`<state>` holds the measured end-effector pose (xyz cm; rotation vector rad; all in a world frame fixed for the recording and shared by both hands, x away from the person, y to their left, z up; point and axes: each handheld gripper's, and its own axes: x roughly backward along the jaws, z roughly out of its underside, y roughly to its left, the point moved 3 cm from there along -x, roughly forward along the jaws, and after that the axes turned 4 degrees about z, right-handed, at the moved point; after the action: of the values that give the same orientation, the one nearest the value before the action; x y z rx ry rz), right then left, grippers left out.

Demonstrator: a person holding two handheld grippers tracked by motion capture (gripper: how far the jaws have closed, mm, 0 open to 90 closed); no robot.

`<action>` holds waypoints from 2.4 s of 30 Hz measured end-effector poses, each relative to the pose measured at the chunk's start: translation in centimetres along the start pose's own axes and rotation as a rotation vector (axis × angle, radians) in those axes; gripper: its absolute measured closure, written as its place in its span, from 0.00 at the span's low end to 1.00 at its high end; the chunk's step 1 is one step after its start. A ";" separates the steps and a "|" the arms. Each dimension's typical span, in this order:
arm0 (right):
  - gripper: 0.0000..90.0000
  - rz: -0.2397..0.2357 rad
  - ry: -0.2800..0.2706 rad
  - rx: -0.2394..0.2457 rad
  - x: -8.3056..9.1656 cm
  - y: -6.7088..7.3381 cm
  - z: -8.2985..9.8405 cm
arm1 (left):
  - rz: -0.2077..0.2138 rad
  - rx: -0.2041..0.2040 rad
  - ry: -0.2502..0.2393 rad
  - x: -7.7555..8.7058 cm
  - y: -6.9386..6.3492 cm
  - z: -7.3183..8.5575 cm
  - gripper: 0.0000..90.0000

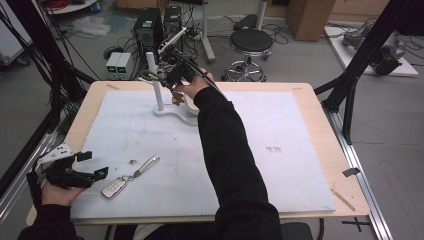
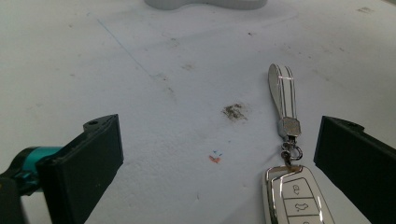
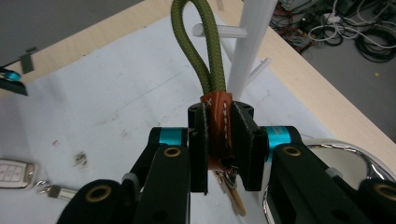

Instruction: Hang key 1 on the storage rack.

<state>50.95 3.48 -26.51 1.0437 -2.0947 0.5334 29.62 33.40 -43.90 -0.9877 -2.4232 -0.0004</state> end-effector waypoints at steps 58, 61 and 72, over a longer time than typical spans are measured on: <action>0.01 0.156 -0.130 0.031 4.2 -1.6 9.0 | -0.001 0.004 -0.002 0.1 0.0 -0.1 0.02; 0.01 0.155 -0.163 0.017 5.2 -1.6 9.9 | -0.002 0.004 0.002 0.1 0.0 -0.1 0.02; 0.01 0.146 -0.197 -0.031 7.2 -2.1 14.2 | -0.010 0.003 0.012 0.0 0.1 0.0 0.02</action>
<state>43.70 -10.33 -30.21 0.9630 -2.3584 0.4836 29.69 33.46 -43.93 -0.9721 -2.4166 -0.0066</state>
